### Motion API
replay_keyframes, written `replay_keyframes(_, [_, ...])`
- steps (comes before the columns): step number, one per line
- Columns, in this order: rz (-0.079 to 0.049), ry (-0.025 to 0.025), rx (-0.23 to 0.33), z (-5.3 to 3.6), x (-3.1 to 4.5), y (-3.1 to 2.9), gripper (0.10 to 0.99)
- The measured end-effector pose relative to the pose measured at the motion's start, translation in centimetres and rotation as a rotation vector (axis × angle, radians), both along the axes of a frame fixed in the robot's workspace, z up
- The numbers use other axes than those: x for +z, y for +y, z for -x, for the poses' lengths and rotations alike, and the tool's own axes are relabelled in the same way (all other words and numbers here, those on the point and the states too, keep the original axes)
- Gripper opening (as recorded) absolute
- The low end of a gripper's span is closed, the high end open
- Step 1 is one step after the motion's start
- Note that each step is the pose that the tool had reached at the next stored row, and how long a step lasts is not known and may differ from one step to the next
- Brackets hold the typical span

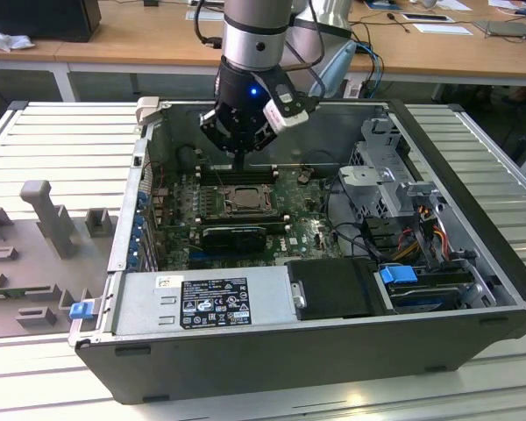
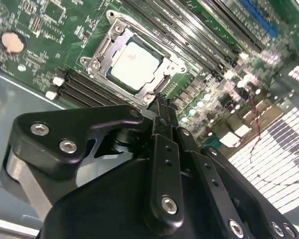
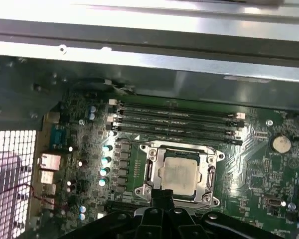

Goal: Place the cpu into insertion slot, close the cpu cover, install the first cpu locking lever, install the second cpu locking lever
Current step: 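Install the first cpu locking lever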

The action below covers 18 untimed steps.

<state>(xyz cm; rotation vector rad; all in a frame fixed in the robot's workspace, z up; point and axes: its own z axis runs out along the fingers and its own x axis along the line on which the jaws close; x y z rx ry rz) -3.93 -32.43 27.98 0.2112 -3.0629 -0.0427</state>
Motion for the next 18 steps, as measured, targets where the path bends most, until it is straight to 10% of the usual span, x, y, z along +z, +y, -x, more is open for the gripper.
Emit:
replay_keyframes(2, [0.0, -0.0163, 0.109, 0.03, -0.05, -0.01, 0.106])
replay_keyframes(5, [-0.003, -0.0406, 0.109, 0.21, -0.09, -0.02, 0.106])
replay_keyframes(8, [-0.002, -0.0545, 0.093, 0.21, -0.15, -0.02, 0.106])
replay_keyframes(11, [-0.001, -0.0626, 0.071, 0.21, -0.25, -0.03, 0.106])
replay_keyframes(18, [0.003, -0.0635, -0.048, 0.21, -0.44, -0.02, 0.106])
